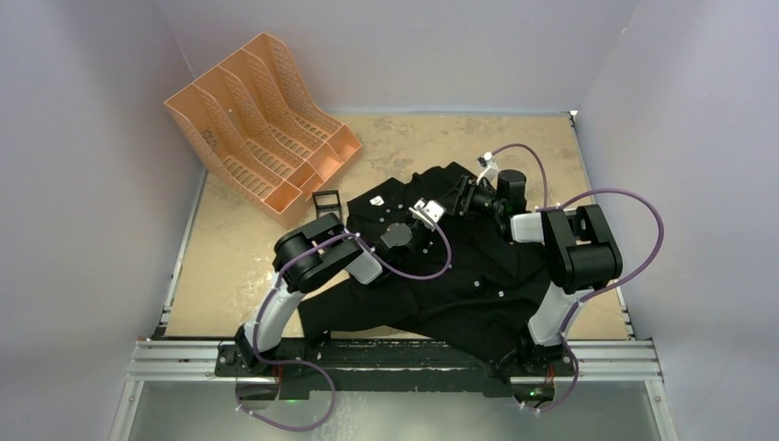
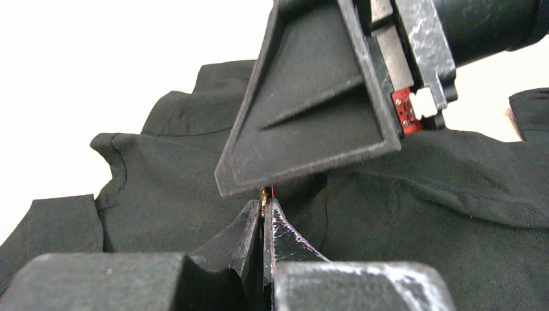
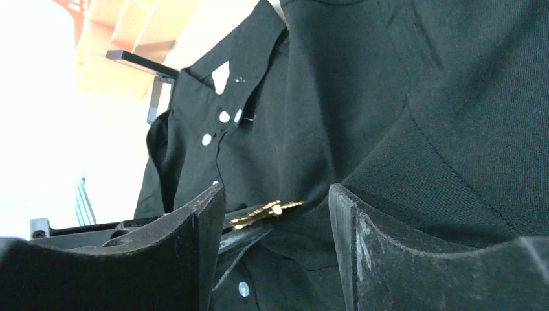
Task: Remove the brooch from the garment
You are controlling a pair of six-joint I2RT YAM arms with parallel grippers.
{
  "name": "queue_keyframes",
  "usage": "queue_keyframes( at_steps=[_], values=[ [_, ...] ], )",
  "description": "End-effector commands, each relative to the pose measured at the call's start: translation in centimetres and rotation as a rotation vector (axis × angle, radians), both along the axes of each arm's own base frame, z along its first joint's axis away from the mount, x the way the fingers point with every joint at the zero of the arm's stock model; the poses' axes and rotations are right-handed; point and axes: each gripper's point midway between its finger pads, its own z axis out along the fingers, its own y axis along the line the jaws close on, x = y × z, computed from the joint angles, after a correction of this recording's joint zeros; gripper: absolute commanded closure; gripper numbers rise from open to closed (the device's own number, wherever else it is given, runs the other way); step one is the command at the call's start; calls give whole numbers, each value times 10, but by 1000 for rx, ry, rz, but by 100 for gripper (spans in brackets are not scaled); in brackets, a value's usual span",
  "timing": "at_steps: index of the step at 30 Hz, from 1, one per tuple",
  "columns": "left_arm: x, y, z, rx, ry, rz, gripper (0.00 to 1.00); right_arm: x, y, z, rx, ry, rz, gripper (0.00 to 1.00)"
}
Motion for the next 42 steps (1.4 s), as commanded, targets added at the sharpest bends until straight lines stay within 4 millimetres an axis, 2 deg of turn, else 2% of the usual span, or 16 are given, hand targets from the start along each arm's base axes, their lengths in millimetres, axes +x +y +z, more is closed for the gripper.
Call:
queue_keyframes(
  at_steps=[1,11,27,39,42],
  values=[
    [-1,-4,41,-141,-35,-28,100,4,13,11,14,-69,69,39],
    [-1,-2,42,-179,-11,-39,100,0,20,15,20,-94,103,48],
    [-3,-3,39,-181,10,-60,100,3,20,28,26,-150,99,49],
    [-1,-5,39,-156,10,-61,99,1,20,30,26,-161,104,66],
    [0,-5,41,-152,5,-60,97,1,20,31,25,-165,108,74]
  ],
)
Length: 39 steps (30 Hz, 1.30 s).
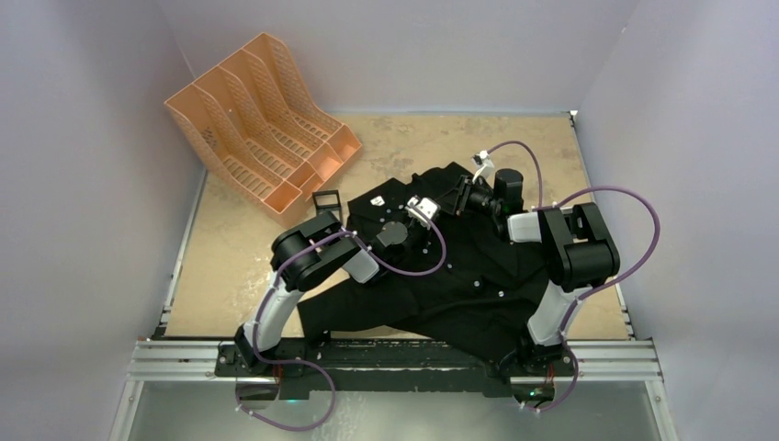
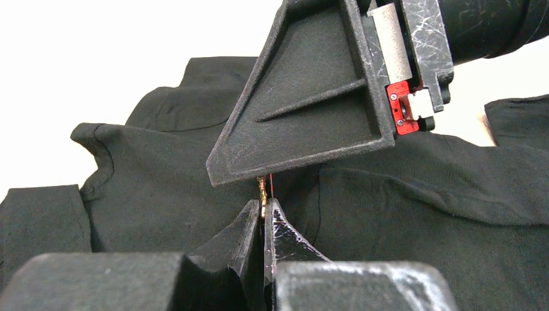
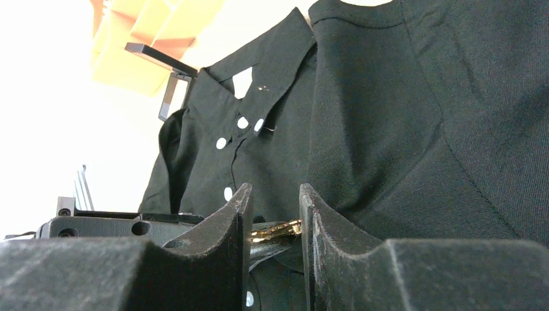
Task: Remove the brooch from the garment
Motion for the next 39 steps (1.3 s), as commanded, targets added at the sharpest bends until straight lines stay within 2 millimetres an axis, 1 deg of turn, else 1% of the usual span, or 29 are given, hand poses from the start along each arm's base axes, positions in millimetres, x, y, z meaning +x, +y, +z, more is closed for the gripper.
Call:
queue_keyframes(
  at_steps=[1,4,5,7,11,15,24,33,39],
  values=[
    [3,-6,41,-75,-54,-18,96,1,6,27,11,-104,43,75],
    [3,-7,42,-72,-54,-21,95,1,6,27,9,-106,41,79],
    [3,-7,42,-70,-54,-21,92,0,6,28,9,-109,41,79],
    [3,-7,43,-72,-53,-17,83,1,6,29,5,-111,35,80],
    [6,-7,44,-79,-52,-6,71,1,6,30,-8,-118,24,80],
    [10,-6,45,-87,-55,16,68,0,8,31,-17,-118,14,81],
    [18,2,46,-114,-58,91,69,0,11,30,-32,-112,-1,82],
    [24,4,43,-122,-56,127,84,-1,12,30,-36,-109,-10,83],
    [23,4,39,-123,-50,132,93,-1,12,32,-36,-109,-17,83]
  ],
)
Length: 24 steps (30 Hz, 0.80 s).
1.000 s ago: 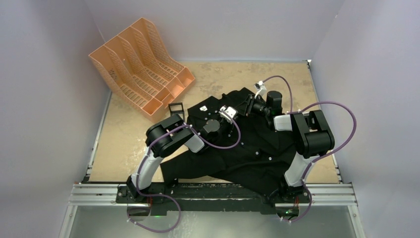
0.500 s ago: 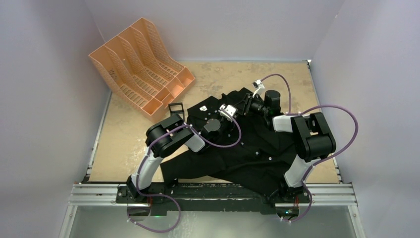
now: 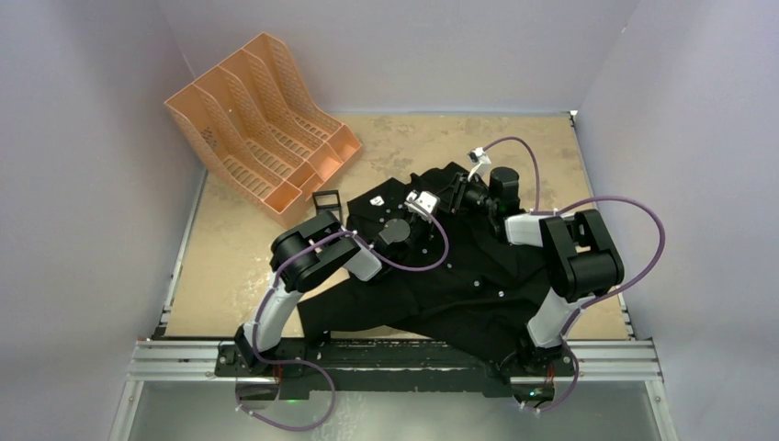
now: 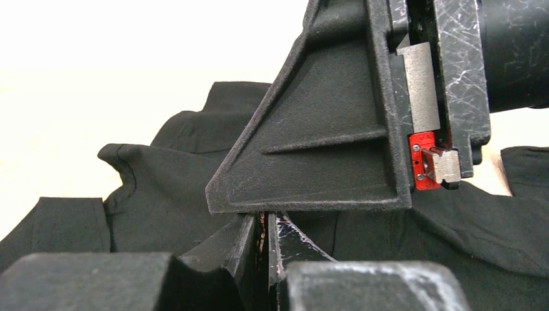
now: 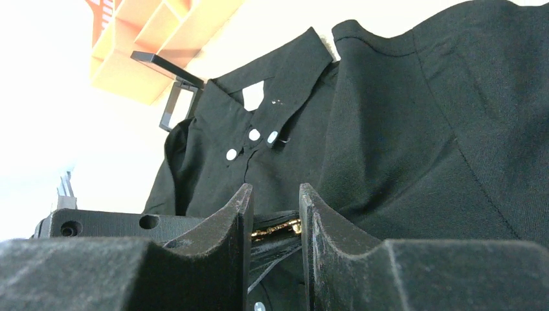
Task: Remove the brooch from the garment
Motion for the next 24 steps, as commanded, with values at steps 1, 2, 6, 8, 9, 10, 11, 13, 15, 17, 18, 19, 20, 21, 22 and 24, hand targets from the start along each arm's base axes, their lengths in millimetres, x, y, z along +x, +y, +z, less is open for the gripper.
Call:
queue_keyframes(
  at_steps=[1,2,6,8,9,10,11,13,15,17,18,19,20,21,22,24],
  values=[
    [8,-1,20,-73,-36,34,96,-1,1,15,1,-49,0,83],
    [7,-1,20,-70,-36,33,100,-1,0,15,1,-48,-2,83],
    [5,0,16,-58,-31,29,100,0,-1,15,0,-42,-15,83],
    [4,2,15,-54,-28,30,100,0,-1,14,1,-37,-17,83],
    [3,3,15,-53,-26,33,100,0,-1,13,1,-33,-18,83],
    [2,5,14,-52,-24,36,100,0,-1,12,2,-27,-18,83],
    [1,6,15,-53,-23,37,100,-1,-1,11,2,-19,-19,83],
    [-1,10,16,-58,-23,40,98,-1,-1,10,5,-9,-24,83],
    [-4,11,17,-63,-26,34,95,-1,-2,9,7,-2,-32,84],
    [-6,12,17,-65,-27,27,91,0,-2,9,7,3,-37,84],
    [-7,12,17,-65,-27,19,89,-1,-3,8,8,9,-40,84],
    [-8,12,16,-63,-26,16,88,0,-3,7,9,14,-42,84],
    [-9,12,16,-62,-26,12,87,0,-3,6,9,17,-44,84],
    [-9,13,15,-64,-24,11,87,0,-4,6,10,21,-47,84],
    [-10,13,16,-67,-25,11,85,0,-4,6,11,23,-50,84],
    [-11,16,16,-71,-24,16,85,1,-6,5,13,28,-54,84]
  ],
)
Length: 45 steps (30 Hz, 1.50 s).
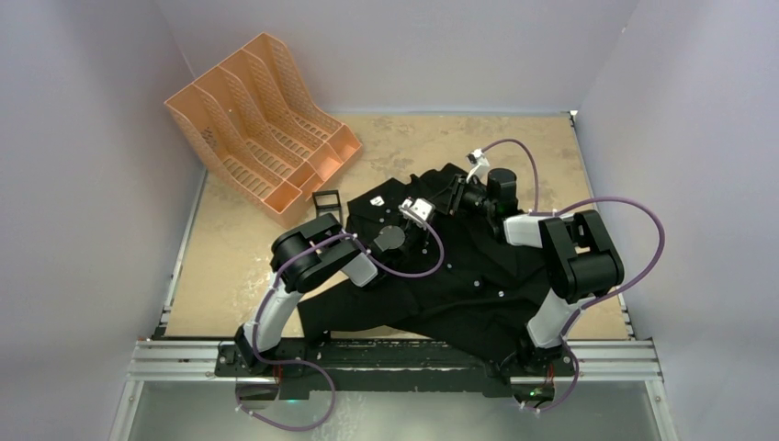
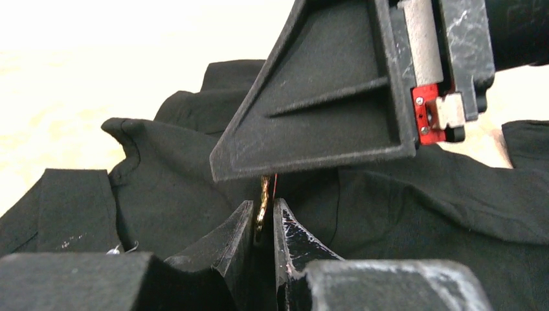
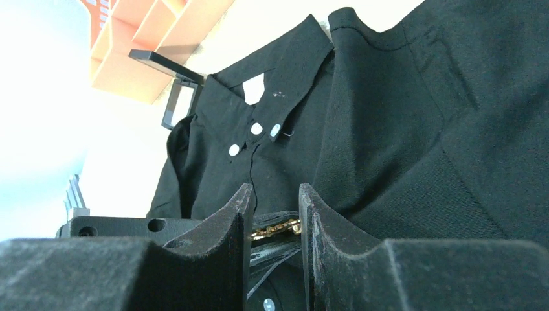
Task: Remove the brooch from the garment
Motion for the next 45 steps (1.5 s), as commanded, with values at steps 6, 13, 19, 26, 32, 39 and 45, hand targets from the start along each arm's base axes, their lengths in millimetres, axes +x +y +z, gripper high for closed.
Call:
queue_keyframes(
  at_steps=[6,13,19,26,32,39,45],
  values=[
    [-1,12,28,-87,-28,36,84,5,-8,9,9,-16,-39,84],
    [-8,5,37,-92,-46,-21,67,5,-9,9,7,-19,-41,84],
    [-9,-2,47,-88,-69,-55,50,6,-11,10,2,-25,-50,84],
    [5,-5,45,-93,-62,2,52,8,-12,12,-2,-33,-64,84],
    [10,-11,37,-92,-58,11,56,8,-12,12,1,-30,-69,84],
    [9,-18,24,-47,-55,-4,56,8,-12,13,6,-27,-70,84],
    [11,-14,20,-32,-52,38,59,8,-11,15,12,-26,-69,85]
  ],
)
